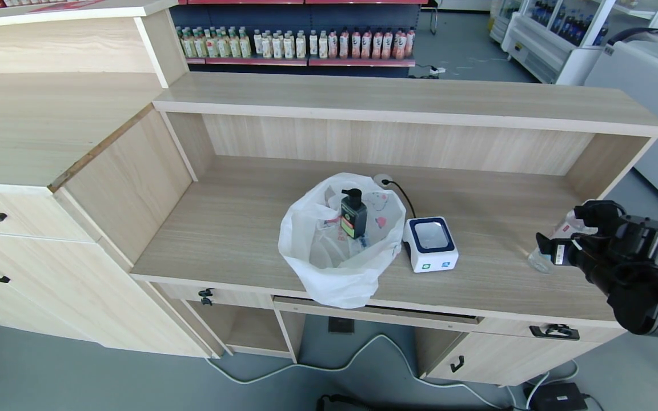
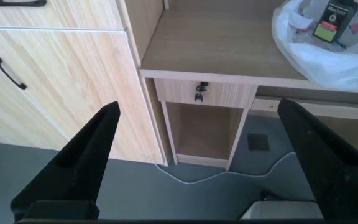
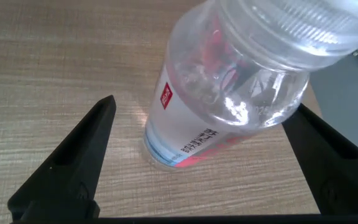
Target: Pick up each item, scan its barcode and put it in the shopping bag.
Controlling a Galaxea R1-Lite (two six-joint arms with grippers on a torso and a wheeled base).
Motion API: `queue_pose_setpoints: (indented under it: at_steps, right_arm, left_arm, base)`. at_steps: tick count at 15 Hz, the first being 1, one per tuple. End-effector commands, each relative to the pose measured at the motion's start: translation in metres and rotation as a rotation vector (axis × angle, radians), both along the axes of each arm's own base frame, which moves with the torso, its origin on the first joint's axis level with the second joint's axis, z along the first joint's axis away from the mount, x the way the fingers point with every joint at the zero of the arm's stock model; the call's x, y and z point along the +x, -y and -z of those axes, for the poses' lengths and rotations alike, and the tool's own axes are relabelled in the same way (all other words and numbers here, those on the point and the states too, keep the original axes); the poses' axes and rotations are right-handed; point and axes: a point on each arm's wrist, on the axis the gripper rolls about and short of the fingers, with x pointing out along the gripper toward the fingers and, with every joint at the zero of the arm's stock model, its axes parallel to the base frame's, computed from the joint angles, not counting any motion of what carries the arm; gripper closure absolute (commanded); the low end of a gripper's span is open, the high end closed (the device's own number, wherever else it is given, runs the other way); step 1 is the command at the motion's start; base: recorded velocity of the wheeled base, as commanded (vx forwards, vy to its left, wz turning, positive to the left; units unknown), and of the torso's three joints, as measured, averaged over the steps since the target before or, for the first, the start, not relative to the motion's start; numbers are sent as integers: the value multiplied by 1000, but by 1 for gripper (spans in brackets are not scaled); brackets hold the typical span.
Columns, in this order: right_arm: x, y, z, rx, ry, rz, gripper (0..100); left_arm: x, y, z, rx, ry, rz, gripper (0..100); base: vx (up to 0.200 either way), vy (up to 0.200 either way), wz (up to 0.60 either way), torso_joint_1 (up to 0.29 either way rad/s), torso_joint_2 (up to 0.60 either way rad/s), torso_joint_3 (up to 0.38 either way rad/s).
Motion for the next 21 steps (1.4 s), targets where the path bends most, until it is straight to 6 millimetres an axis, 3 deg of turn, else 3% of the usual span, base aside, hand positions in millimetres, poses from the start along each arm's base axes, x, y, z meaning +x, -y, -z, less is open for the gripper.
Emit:
queue_pose_setpoints:
  at_steps: [1, 15, 16, 21]
  right_arm:
    - [6, -2, 8, 2, -10, -8, 0]
    - [37, 1, 19, -15, 41, -17, 0]
    - [38, 1, 19, -21, 58, -21, 100]
    - [40, -1, 14, -33, 76, -24, 100]
  left_arm:
    - [0, 0, 0, 0, 1, -2, 0]
    - [0, 0, 0, 0, 0, -2, 0]
    - [0, 0, 0, 0, 0, -1, 0]
    - [0, 0, 0, 0, 0, -1, 0]
  base:
    - [0, 0, 0, 0, 0, 0]
    - [0, 0, 0, 0, 0, 0]
    - [0, 0, 0, 0, 0, 0]
    - [0, 0, 0, 0, 0, 0]
